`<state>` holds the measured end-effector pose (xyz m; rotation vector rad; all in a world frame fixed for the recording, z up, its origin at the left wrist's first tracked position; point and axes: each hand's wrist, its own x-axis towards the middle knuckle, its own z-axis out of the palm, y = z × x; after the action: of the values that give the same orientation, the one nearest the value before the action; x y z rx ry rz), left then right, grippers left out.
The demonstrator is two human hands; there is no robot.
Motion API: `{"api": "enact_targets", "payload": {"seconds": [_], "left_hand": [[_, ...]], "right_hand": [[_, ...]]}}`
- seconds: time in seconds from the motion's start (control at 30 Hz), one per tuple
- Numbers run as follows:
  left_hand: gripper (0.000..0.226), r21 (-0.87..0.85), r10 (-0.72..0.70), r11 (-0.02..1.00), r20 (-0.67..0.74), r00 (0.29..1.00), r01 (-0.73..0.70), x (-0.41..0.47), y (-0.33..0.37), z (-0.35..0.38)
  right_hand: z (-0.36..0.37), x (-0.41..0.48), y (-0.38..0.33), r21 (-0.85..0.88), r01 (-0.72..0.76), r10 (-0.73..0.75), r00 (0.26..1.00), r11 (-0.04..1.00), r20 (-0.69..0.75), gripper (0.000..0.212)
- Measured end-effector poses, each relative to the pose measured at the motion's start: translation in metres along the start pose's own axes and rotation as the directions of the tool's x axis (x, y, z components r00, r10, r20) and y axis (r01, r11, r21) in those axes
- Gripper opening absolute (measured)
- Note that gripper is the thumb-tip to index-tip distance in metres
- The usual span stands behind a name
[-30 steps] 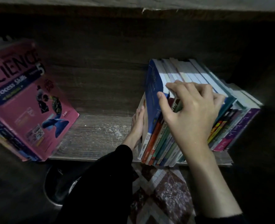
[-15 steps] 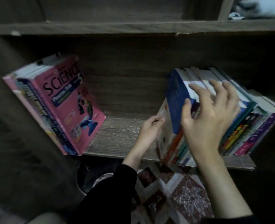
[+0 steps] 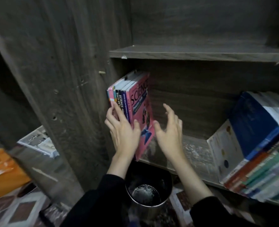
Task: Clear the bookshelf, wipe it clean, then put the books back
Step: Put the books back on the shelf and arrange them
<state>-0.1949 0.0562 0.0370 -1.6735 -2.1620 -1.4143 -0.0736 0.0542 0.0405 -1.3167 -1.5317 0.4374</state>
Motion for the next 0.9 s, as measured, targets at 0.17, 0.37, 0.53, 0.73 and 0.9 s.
{"api": "enact_targets", "payload": {"seconds": [0.17,0.37,0.53,0.73,0.9], "left_hand": [[0.095,-0.023,0.011,1.0,0.043,0.999,-0.01,0.004,-0.005,-0.002],[0.091,-0.144,0.083,0.987,0.102,0.991,-0.068,0.005,-0.009,-0.005],[0.087,-0.24,0.109,0.967,0.073,0.991,-0.088,0.006,-0.015,-0.008],[0.1,-0.494,0.033,0.869,0.112,0.993,0.027,0.021,-0.011,-0.011],[0.104,-0.299,0.157,0.946,0.072,0.985,-0.129,0.028,-0.017,-0.005]], "right_hand": [[0.018,0.028,-0.03,0.202,-0.066,0.002,0.953,0.977,0.302,0.073],[0.032,0.04,-0.043,0.219,-0.106,0.015,0.924,0.97,0.381,0.084],[0.038,0.039,-0.041,0.189,-0.07,0.005,0.946,0.98,0.324,0.089],[0.032,0.044,-0.046,0.138,-0.022,-0.025,0.942,0.99,0.335,0.091],[0.026,0.041,-0.051,0.011,0.149,-0.144,0.93,0.989,0.337,0.089]]}}
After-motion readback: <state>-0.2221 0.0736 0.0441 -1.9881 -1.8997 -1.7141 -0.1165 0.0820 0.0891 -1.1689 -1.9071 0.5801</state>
